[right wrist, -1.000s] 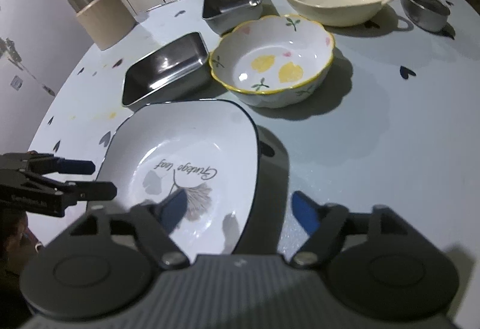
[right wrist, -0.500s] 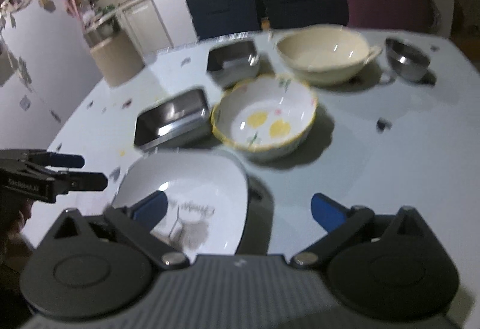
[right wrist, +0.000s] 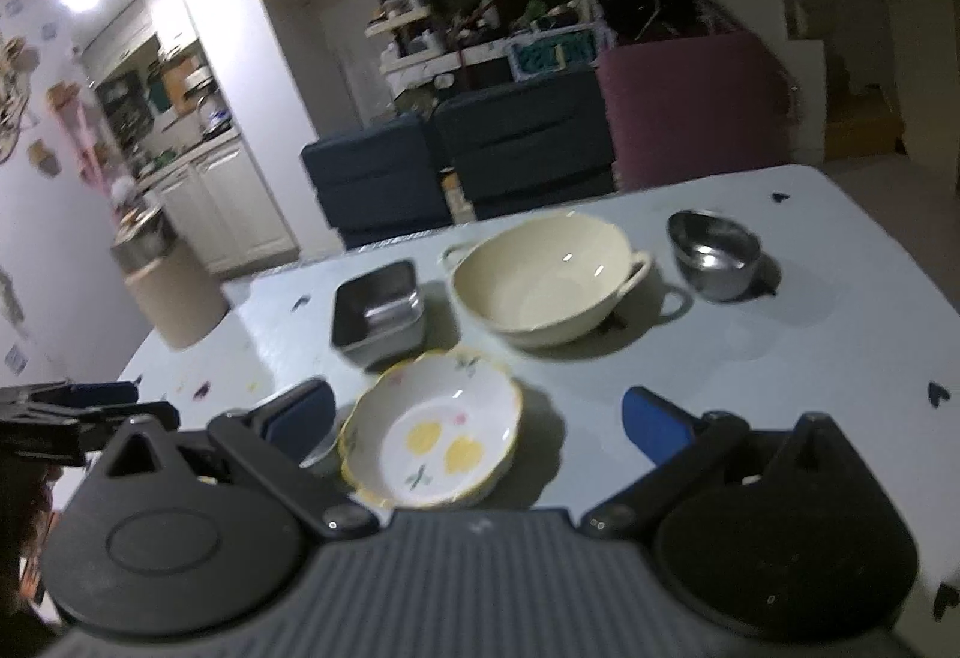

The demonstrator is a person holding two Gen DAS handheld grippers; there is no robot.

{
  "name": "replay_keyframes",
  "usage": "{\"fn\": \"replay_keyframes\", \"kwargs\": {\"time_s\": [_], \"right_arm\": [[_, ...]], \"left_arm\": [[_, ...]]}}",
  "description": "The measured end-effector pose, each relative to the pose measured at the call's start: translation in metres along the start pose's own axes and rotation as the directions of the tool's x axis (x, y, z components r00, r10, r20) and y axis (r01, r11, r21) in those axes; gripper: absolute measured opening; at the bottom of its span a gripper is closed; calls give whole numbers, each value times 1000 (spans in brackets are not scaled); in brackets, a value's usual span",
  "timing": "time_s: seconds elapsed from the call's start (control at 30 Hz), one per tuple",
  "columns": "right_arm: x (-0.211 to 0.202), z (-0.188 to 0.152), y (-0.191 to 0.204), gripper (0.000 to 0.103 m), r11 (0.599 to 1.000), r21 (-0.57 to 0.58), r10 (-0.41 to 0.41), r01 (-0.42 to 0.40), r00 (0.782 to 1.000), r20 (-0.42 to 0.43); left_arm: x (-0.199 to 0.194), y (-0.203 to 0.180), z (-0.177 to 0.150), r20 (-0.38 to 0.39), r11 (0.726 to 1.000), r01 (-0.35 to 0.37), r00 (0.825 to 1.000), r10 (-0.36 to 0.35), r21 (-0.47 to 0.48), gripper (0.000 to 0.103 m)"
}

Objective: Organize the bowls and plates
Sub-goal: 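Move both tools toward the cream two-handled bowl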

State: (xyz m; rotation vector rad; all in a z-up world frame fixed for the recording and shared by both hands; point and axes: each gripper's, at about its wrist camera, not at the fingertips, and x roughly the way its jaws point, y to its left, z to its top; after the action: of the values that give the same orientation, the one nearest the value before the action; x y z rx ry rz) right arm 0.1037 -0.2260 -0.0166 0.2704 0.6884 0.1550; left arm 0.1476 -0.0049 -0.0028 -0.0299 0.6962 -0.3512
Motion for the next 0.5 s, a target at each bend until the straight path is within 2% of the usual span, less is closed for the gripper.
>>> {"fn": "replay_keyframes", "kwargs": {"time_s": [0.23,0.5], "right_arm": [[24,26,-19,103,997,61,-55,52,998,43],[51,49,-39,103,989,124,-85,78,995,51]], "left_arm": [[31,-10,30,49,1000,1,999,-1,10,103],[72,-10,64,84,999,-19,996,15,38,102]]}}
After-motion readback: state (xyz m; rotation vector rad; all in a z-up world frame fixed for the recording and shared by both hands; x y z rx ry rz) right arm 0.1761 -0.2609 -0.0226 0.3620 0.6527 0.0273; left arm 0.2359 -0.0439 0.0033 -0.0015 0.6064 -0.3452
